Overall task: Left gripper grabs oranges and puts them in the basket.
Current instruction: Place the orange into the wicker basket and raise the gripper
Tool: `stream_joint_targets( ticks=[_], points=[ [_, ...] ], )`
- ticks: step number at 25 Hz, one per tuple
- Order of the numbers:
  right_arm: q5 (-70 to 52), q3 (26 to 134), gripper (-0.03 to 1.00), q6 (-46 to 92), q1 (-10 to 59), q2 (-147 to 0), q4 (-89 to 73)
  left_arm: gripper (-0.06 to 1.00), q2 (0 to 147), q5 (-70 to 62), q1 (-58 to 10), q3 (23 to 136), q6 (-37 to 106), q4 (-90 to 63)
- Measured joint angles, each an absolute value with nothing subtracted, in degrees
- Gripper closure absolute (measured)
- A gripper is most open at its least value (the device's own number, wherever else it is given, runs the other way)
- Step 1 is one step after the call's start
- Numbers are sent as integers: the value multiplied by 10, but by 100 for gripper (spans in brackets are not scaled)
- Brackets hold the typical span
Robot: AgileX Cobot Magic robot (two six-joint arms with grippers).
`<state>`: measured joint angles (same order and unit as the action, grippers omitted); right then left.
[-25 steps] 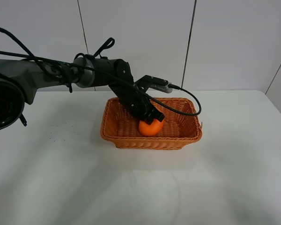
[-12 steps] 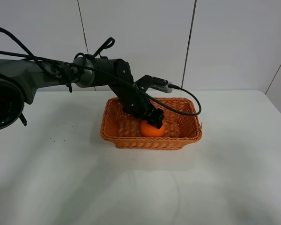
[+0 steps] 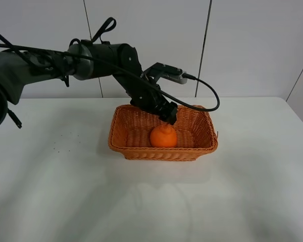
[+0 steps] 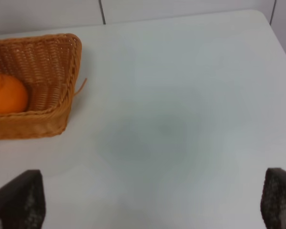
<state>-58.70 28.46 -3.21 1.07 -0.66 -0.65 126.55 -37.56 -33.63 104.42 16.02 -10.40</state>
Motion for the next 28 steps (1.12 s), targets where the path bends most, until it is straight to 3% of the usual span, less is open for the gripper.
stream_joint_targets(
  ticks=[16,28],
  points=[
    [-587,285,27,-32,11,-7,-6,-3,1137,-497,-326,1084,47,75],
    [-587,285,27,-32,11,-7,-6,-3,1126,-575,-215,1084,42,109]
  ],
)
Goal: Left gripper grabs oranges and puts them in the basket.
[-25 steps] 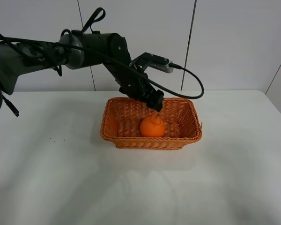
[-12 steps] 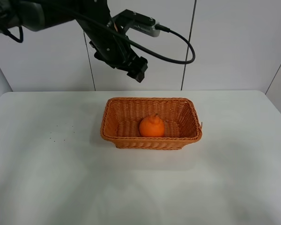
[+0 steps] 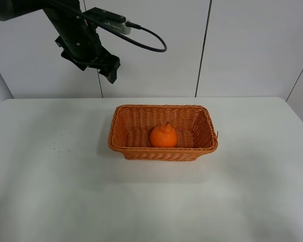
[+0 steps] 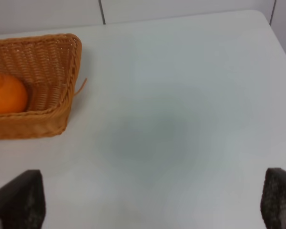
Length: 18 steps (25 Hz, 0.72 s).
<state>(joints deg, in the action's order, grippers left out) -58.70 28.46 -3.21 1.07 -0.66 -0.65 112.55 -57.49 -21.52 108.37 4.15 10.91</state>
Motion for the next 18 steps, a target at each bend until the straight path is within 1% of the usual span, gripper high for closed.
stream_joint_targets(
  ticks=[12,15,18],
  points=[
    [-587,285,27,-32,11,-7,-6,-3,1126,-602,-7,1084,40,129],
    [-587,285,27,-32,11,-7,-6,-2,1126,-612,31,1084,39,131],
    [-587,285,27,-32,11,-7,-6,-2,1125,-624,48,1084,39,131]
  ],
)
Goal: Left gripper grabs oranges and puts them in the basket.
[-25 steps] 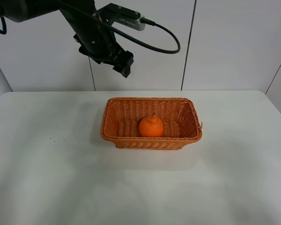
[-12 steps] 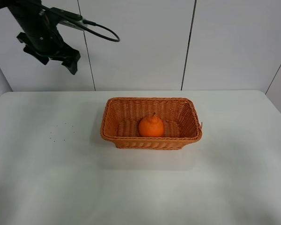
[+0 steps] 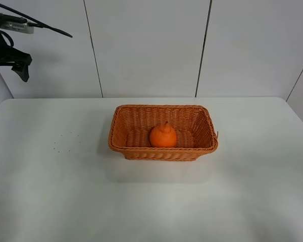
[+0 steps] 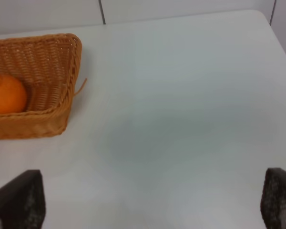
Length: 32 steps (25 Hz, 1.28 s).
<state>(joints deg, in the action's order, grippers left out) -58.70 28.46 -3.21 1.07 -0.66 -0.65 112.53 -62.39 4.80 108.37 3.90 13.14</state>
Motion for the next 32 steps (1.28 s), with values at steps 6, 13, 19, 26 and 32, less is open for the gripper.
stream_joint_targets(
  ticks=[6,13,19,26,32],
  points=[
    [-587,285,27,-32,11,-7,-6,-1,1103,-632,50,1073,39,120],
    [-587,285,27,-32,11,-7,-6,-1,1000,-598,50,987,40,118],
    [-587,285,27,-32,11,-7,-6,-1,886,-573,50,903,40,118],
    [-587,285,27,-32,11,-7,-6,-1,735,-554,50,808,40,118],
    [-587,285,27,-32,11,-7,-6,-1,603,-545,50,722,36,118]
  ],
)
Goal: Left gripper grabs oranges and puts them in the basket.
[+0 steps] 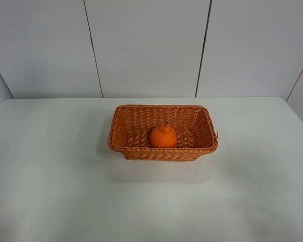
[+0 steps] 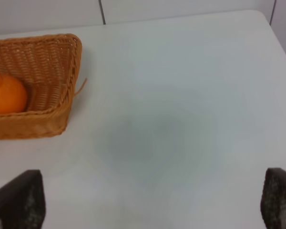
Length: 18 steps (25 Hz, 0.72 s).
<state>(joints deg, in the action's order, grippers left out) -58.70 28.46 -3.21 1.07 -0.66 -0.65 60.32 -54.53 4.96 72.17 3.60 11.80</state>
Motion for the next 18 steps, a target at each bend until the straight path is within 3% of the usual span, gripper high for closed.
stream_joint_targets(
  ticks=[18],
  points=[
    [-587,285,27,-32,11,-7,-6,-1,218,-547,50,439,7,58]
  ],
)
